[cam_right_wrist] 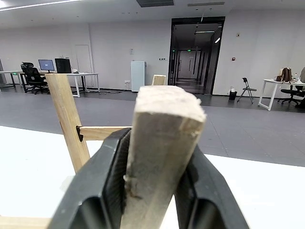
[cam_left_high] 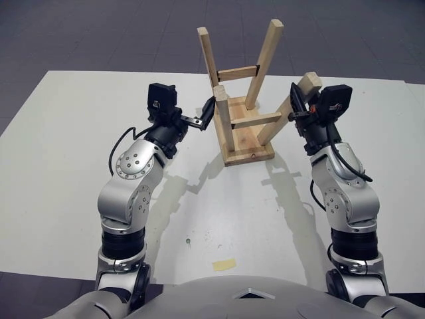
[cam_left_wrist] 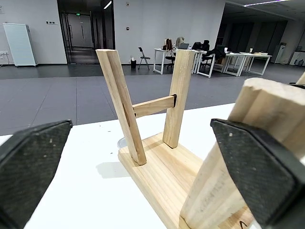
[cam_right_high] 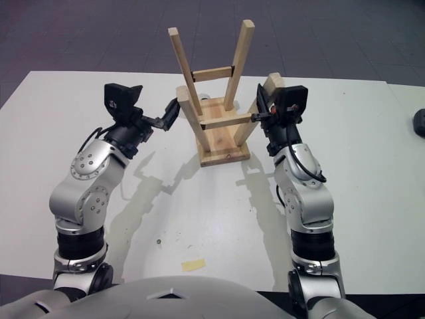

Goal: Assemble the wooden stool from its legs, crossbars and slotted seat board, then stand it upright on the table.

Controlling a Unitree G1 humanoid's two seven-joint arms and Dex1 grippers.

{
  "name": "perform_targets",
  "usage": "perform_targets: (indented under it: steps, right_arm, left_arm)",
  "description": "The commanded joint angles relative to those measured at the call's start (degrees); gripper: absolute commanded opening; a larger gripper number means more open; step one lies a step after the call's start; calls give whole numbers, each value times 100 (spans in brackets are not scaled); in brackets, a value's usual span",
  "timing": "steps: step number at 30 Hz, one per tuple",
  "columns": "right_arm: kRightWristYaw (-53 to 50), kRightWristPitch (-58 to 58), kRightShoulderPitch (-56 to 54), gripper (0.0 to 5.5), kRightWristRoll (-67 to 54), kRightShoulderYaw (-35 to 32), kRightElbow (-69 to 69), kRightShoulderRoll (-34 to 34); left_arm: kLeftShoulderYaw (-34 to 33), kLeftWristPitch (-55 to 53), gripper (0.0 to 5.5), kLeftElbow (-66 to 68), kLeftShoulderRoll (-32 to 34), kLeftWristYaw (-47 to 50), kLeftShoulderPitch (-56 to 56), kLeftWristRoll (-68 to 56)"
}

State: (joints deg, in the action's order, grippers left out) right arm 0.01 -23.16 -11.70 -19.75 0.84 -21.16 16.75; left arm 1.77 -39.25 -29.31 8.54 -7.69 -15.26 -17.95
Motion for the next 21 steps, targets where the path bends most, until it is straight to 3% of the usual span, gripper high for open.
perform_targets:
  steps: [1,17,21]
  right_arm:
    - [395,-1605,790,116,292,783,992,333]
    - [404,-1715,487,116,-256,506,1736,24]
    - [422,-1673,426,194,-225,502,1780,31]
  left_arm:
    - [-134,-59,540,49,-119,99,-291,-62]
    - [-1143,-79,540,90,-590,425,-848,-1045]
    - [-1155,-50,540,163,-578,437,-829,-1083]
